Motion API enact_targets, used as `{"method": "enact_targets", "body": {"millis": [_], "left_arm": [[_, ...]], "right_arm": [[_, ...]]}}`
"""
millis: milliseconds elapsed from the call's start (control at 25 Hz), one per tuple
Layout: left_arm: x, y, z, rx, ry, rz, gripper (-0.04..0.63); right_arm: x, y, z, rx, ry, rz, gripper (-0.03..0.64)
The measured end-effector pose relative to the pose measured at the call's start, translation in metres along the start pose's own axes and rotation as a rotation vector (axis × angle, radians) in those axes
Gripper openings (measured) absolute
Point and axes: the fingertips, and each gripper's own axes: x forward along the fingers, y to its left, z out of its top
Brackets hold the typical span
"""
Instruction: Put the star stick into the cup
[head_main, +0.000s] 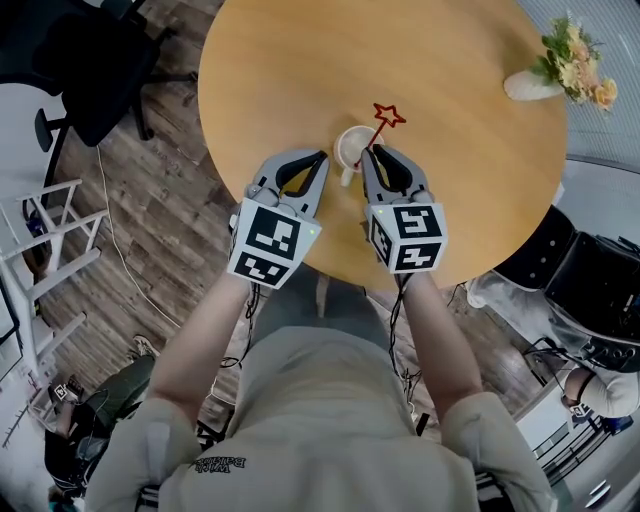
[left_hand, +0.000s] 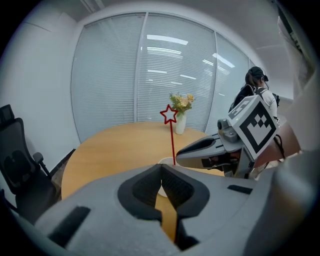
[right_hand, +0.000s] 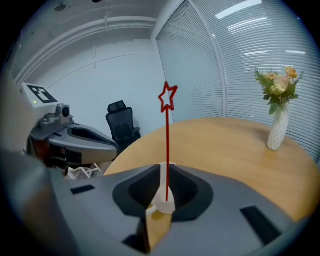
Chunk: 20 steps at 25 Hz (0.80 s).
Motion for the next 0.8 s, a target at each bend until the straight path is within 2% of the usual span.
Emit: {"method": "enact_targets", "body": {"millis": [200,320,800], "left_arm": [[-0.012,-0.005,-0.006,0.000,0.004,0.002,0.021],[-0.014,-0.005,0.000,0.007,-0.008,0.011,0.021],[-0.068,-0.007,0.086,0.099,-0.176,0.072,0.021]], "right_arm": [[-0.013,-0.001,-0.003,0.063,-0.007,-0.023,0.038],[-0.020,-0.005,0.007,0.063,-0.034,-0.030,0.038],[-0.090,0.008,0.098,0.014,-0.251,-0.037,0.038]]}}
